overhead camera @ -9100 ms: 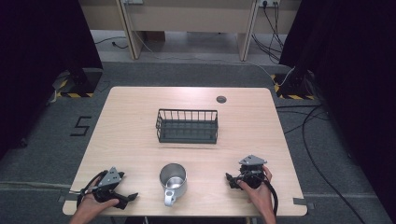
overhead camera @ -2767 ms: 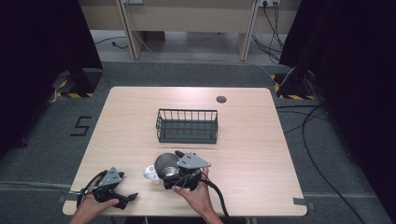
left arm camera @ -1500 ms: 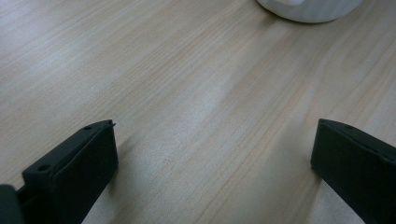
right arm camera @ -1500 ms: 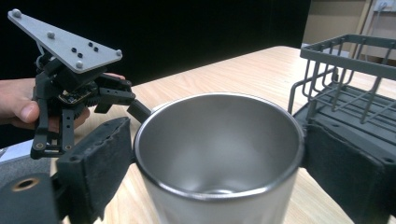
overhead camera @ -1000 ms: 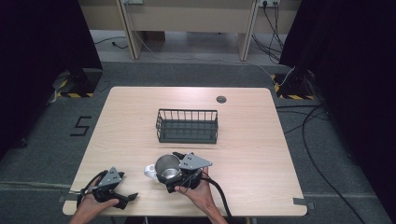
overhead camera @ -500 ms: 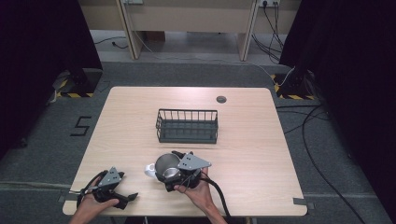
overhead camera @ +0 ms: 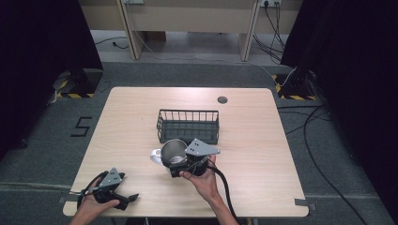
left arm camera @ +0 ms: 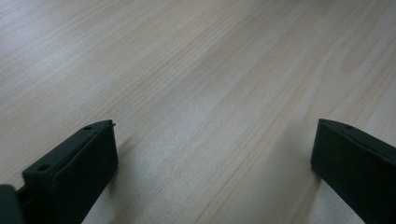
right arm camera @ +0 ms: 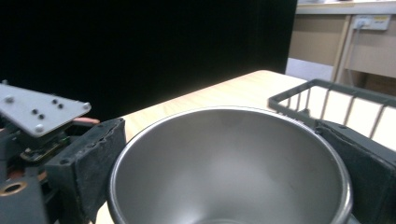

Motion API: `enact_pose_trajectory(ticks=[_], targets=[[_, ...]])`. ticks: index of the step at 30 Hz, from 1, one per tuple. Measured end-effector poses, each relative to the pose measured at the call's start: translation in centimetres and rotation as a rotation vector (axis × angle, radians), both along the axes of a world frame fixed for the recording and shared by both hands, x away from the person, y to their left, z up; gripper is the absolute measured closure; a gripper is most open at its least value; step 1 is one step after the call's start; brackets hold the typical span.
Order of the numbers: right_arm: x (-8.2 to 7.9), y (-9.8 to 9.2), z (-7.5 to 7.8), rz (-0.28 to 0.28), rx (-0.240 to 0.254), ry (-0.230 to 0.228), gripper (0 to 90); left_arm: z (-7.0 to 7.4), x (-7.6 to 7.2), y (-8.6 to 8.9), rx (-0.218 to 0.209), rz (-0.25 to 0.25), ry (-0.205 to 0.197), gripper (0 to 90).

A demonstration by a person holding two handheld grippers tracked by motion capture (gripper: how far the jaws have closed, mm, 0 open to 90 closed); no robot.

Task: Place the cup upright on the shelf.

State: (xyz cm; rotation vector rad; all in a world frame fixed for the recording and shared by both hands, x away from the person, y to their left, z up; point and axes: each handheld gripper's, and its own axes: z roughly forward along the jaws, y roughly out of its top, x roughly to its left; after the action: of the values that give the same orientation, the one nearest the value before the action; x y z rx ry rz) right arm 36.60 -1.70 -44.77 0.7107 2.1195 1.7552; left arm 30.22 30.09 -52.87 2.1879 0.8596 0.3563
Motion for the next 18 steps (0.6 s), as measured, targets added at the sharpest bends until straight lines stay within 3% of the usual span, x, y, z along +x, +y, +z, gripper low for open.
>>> enact_pose_trajectory(ticks=[18], targets=[[2.2, -1.4, 3.2, -0.033, 0.001, -0.02, 6.1, 0.0, 0.0, 0.0, -0.002, 0.001, 0.0, 0.0]])
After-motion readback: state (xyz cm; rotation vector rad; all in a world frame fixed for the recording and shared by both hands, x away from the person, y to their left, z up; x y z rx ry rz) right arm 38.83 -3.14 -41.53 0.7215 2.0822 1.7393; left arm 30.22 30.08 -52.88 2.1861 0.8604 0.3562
